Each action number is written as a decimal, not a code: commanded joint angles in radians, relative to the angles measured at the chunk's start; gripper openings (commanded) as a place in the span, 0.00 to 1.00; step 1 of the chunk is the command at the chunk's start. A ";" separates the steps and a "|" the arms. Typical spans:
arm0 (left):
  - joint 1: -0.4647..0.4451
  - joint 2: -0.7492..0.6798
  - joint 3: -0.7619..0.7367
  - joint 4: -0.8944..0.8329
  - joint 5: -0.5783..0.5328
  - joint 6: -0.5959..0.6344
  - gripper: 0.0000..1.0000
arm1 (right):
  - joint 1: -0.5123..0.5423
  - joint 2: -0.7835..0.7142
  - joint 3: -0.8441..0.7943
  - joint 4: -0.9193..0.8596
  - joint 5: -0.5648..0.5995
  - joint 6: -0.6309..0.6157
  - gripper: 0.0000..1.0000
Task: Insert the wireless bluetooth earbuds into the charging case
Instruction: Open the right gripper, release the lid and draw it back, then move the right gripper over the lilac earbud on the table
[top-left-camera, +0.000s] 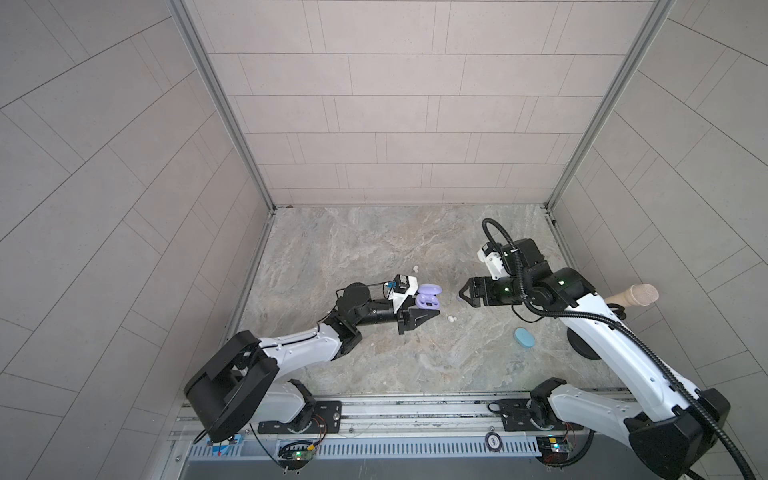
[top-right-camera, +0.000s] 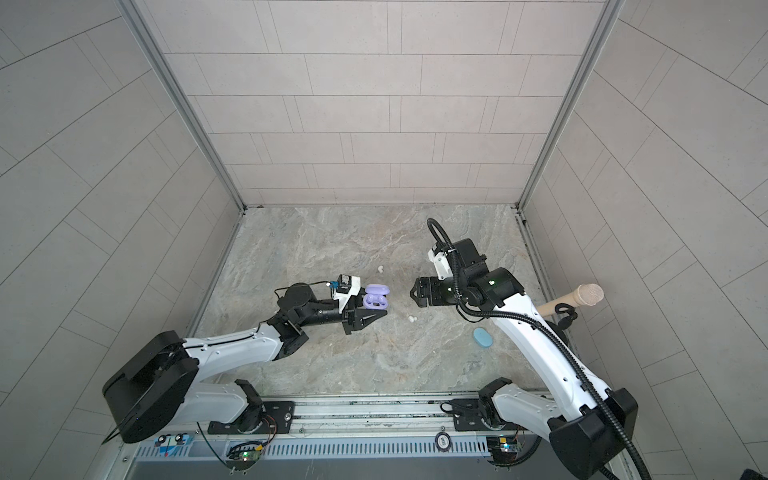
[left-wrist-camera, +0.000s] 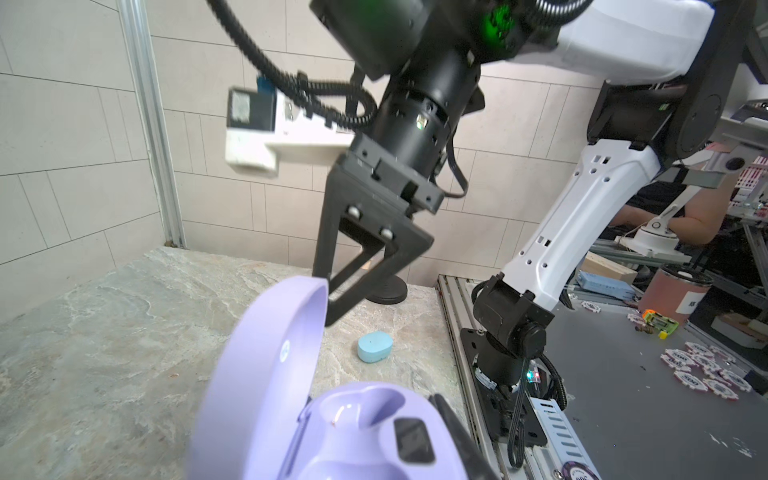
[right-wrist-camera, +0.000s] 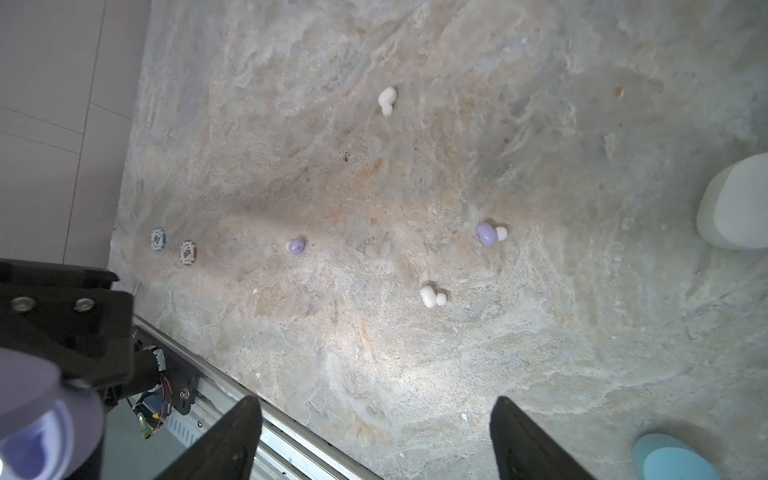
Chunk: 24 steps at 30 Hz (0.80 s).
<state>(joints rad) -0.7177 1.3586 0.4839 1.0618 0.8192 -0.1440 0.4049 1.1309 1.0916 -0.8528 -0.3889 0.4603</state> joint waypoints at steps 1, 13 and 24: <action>0.029 0.071 0.015 0.204 0.065 -0.100 0.06 | -0.004 0.045 -0.013 0.030 0.014 0.063 0.89; 0.033 0.116 0.042 0.270 0.127 -0.159 0.07 | -0.006 0.209 -0.112 0.132 0.029 0.110 0.89; 0.014 0.043 0.029 0.186 0.112 -0.114 0.09 | -0.021 0.294 -0.123 0.166 0.028 0.107 0.89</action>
<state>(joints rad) -0.6918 1.4384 0.5030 1.2617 0.9218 -0.2871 0.3923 1.4185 0.9737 -0.6987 -0.3771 0.5556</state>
